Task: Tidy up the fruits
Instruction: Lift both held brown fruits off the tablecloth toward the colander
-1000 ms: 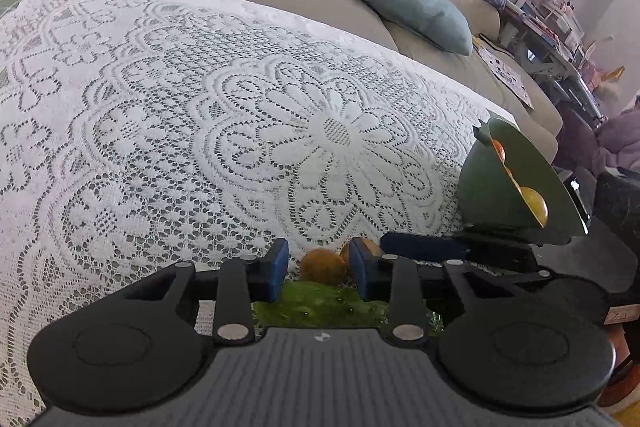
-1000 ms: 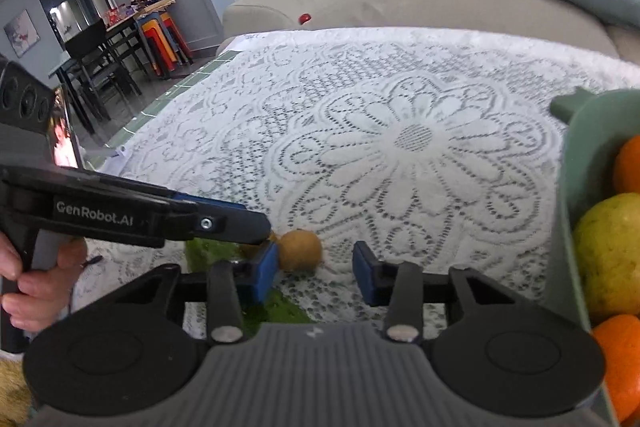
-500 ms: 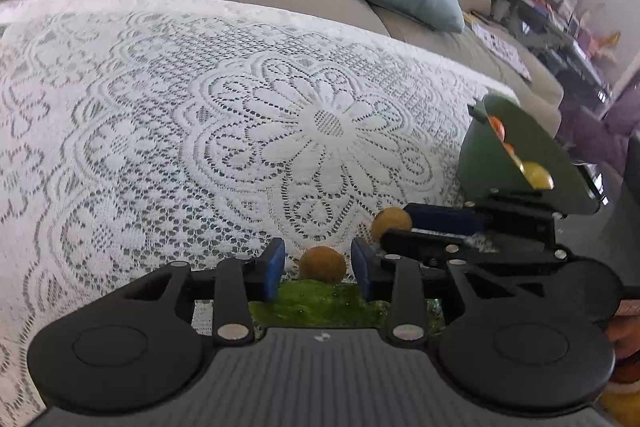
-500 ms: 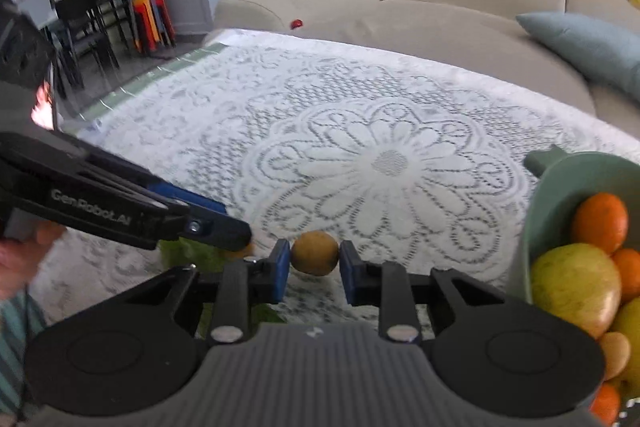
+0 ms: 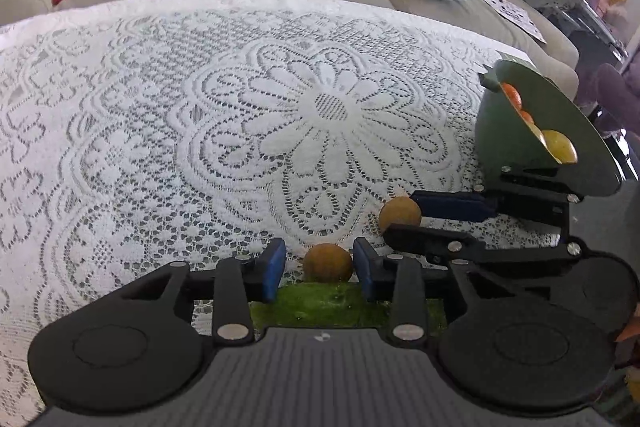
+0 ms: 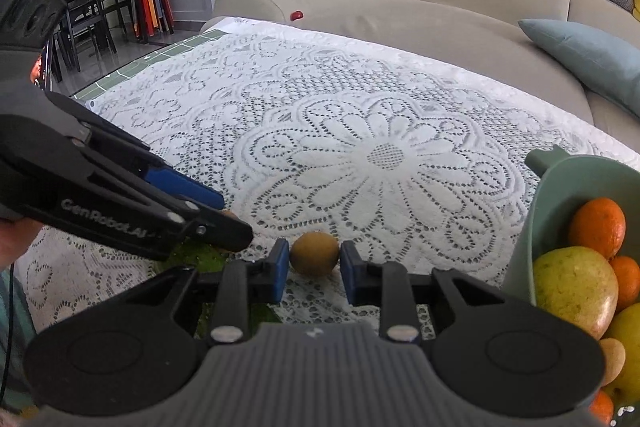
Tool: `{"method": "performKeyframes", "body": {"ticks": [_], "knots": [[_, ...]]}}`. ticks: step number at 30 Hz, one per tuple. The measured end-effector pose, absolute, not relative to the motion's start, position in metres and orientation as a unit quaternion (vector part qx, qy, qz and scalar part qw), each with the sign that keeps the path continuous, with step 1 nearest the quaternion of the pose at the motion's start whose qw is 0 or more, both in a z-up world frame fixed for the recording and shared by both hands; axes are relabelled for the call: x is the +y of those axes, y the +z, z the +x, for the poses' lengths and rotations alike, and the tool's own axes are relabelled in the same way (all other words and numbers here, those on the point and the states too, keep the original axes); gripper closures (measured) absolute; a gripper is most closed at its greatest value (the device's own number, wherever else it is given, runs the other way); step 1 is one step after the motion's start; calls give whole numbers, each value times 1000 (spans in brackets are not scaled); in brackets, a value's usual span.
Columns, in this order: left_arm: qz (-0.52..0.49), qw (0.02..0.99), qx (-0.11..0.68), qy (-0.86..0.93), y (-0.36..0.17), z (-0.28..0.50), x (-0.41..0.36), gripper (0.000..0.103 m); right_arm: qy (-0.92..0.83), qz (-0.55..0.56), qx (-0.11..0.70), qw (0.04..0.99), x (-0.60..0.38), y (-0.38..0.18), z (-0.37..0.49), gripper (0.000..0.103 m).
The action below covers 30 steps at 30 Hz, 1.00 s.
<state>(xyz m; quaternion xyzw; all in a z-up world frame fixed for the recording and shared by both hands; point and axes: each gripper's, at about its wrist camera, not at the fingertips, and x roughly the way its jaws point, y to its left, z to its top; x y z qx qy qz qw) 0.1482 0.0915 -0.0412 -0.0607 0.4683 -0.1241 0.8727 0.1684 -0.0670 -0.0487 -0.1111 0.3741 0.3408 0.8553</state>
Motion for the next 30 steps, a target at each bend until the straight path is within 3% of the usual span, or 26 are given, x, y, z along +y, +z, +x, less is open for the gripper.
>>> {"method": "performKeyframes", "body": {"ticks": [2,15,23,25,30], "knots": [[-68,875,462,-127,-40,147,92,73,342,-112,374,855,-67,-49,168,79],[-144,892,421,-80,-33,145,121,76,339,-117,367,858,-67,-50,165,78],[-115,887,438,-95,-37,143,114,64,337,-118,366,859,-67,-49,165,75],[-106,885,441,-103,-38,142,110,57,337,-118,366,859,-67,-49,165,75],[-60,886,451,-87,-43,142,99,56,337,-119,365,860,-67,-49,165,75]]}}
